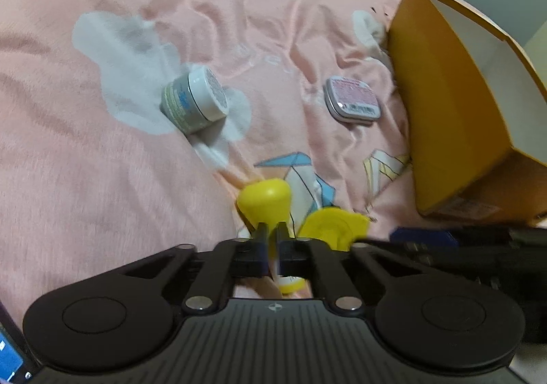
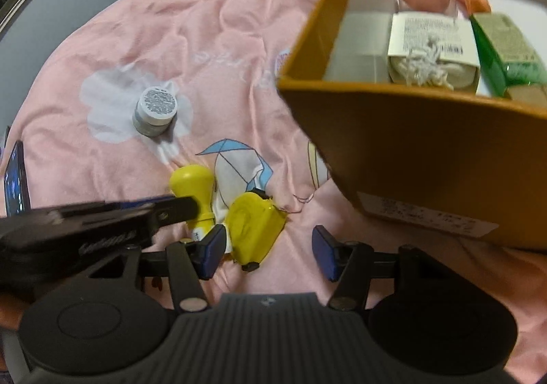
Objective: Organize rigid objects
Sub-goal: 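Grasp the yellow-capped tube with the left tool while the right tool grasps the yellow tape measure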
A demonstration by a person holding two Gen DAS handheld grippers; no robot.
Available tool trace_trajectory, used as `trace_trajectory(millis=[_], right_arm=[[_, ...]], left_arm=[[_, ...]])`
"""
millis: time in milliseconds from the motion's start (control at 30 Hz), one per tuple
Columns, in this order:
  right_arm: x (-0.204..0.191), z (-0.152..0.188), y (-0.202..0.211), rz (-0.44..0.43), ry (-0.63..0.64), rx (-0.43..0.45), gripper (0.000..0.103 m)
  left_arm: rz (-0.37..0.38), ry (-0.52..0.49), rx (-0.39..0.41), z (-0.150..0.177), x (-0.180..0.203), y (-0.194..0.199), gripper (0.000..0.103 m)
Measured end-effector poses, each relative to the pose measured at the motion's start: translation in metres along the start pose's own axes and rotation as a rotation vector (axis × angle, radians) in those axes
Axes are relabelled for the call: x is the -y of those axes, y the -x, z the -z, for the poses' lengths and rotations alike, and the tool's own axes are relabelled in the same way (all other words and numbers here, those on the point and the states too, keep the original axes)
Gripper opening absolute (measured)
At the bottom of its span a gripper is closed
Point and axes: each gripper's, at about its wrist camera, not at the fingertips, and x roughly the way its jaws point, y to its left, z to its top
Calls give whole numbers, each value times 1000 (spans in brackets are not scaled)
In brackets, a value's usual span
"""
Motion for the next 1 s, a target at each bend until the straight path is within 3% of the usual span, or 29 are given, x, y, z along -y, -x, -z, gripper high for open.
trace_trajectory(millis=[200, 400, 567, 833, 1000], right_arm=[[1, -12, -12, 13, -7, -35, 56], [0, -15, -24, 12, -7, -53, 56], [-8, -14, -32, 27, 32, -64, 54], [-16, -10, -37, -11, 47, -45, 29], [-14, -7, -14, -9, 34, -2, 22]], left_arm=[[20, 38, -12, 0, -8, -5, 5], [41, 53, -7, -1, -9, -8, 22], [37, 62, 10, 0, -7, -3, 23], [10, 61, -6, -3, -6, -7, 29], [3, 61, -11, -4, -7, -10, 31]])
